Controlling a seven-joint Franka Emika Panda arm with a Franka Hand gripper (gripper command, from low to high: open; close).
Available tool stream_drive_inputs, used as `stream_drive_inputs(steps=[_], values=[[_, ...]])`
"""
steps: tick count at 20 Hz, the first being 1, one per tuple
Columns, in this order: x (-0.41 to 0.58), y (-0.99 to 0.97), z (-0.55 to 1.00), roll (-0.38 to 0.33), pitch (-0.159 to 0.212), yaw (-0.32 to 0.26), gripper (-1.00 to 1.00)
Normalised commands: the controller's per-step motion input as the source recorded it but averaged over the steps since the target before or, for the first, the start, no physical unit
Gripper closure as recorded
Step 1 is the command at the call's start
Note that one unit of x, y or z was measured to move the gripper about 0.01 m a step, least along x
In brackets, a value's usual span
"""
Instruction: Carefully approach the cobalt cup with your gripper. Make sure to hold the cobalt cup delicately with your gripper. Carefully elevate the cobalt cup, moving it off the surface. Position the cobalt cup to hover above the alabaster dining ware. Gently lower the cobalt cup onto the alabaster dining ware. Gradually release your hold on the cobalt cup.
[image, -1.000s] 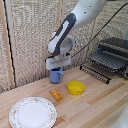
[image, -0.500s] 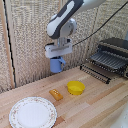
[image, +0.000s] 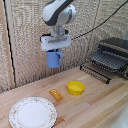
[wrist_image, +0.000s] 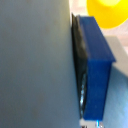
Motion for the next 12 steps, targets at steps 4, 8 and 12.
stream_drive_inputs(steps=[4, 8, 12], values=[[-0.422, 0.89, 0.0, -0.009, 0.1, 0.0, 1.0], [-0.394, 0.94, -0.28, -0.018, 0.108, 0.0, 1.0], [-0.379, 0.95, -0.45, -0.026, 0.08, 0.0, 1.0]])
